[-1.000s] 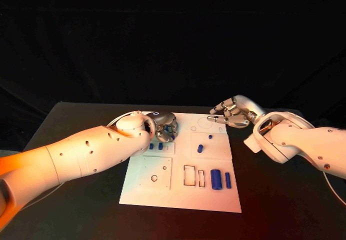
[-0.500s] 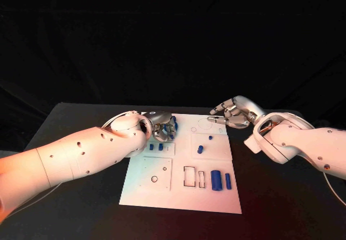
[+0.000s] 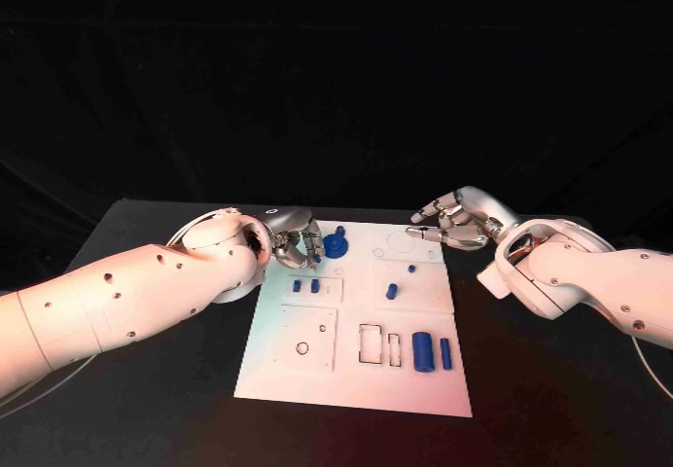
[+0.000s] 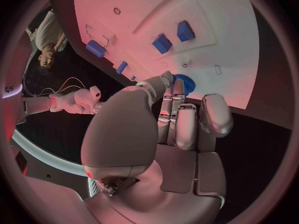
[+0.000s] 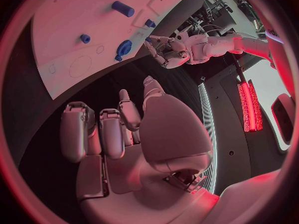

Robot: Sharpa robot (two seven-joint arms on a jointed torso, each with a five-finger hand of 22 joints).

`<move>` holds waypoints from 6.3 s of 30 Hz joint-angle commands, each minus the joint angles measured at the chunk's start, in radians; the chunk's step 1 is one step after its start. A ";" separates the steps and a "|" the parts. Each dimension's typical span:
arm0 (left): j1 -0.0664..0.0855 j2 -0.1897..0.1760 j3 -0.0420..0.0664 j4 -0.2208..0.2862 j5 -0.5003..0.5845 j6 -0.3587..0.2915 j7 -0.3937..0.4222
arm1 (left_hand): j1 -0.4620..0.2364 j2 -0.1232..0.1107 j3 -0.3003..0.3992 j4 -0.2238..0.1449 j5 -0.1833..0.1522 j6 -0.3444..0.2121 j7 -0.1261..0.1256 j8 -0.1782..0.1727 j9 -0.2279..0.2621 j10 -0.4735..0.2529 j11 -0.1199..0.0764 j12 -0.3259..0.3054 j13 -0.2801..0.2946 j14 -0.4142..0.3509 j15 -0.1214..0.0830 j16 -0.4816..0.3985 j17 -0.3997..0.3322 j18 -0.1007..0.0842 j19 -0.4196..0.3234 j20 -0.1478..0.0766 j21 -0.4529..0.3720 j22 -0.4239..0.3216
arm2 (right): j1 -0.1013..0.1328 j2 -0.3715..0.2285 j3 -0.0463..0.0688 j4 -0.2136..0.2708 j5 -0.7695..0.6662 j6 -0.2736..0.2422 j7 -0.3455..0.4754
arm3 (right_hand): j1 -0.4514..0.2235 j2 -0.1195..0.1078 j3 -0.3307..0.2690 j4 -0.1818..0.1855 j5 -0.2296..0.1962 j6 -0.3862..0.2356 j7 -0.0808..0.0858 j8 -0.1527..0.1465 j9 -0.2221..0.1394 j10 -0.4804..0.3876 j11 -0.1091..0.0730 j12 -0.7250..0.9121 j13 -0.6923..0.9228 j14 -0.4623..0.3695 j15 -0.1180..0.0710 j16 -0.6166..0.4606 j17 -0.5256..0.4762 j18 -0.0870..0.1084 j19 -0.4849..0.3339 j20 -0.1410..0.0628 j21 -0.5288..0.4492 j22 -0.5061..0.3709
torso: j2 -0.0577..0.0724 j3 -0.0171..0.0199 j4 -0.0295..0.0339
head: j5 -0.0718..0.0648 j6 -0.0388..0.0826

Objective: Assemble the parts on the task board

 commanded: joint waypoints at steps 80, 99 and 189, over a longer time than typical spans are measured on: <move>-0.009 0.050 -0.003 -0.092 0.035 0.107 -0.021 | -0.036 -0.024 -0.007 -0.006 0.004 -0.075 0.007 -0.082 -0.034 0.012 0.004 -0.048 -0.003 0.009 0.001 -0.004 -0.019 -0.016 -0.006 0.001 -0.003 -0.009 | -0.001 0.004 0.000 0.002 -0.005 0.006 0.009 | 0.000 0.010 -0.009 0.000 0.008 -0.005 0.001 0.006 0.002 -0.002 -0.003 0.000 -0.001 0.054 -0.010 -0.008 0.056 0.010 -0.008 0.002 -0.006 0.130 | 0.000 0.0008 -0.0021 | 0.005 -0.012; -0.009 0.046 -0.003 -0.097 0.032 0.102 -0.028 | -0.039 -0.031 -0.008 -0.008 0.005 -0.084 0.010 -0.095 -0.042 0.014 0.006 -0.059 -0.004 0.005 0.003 -0.009 -0.030 -0.016 -0.009 0.002 -0.006 -0.012 | -0.001 0.002 0.000 -0.003 -0.005 0.012 0.002 | 0.003 0.011 -0.012 -0.002 0.009 -0.010 0.002 0.007 0.002 -0.041 -0.003 -0.048 -0.048 0.049 -0.010 -0.021 0.038 0.015 -0.020 0.002 -0.030 0.117 | 0.000 0.0005 -0.0018 | 0.004 -0.012; -0.004 -0.280 0.000 0.156 1.311 -0.233 0.358 | -0.051 0.000 -0.079 -0.025 0.005 -0.070 0.045 -0.089 -0.096 -0.027 0.034 0.008 0.057 -0.234 0.026 -0.403 -0.613 0.075 -0.252 0.019 -0.473 -0.529 | -0.076 0.138 -0.005 -0.075 -0.770 0.324 -0.310 | 0.200 -0.084 0.459 -0.117 -0.085 0.166 -0.003 -0.067 -0.018 -0.114 0.005 -1.116 -1.072 0.043 -0.007 -0.073 -0.058 -0.005 0.038 0.001 0.043 0.188 | 0.000 0.0007 -0.0015 | -0.071 -0.018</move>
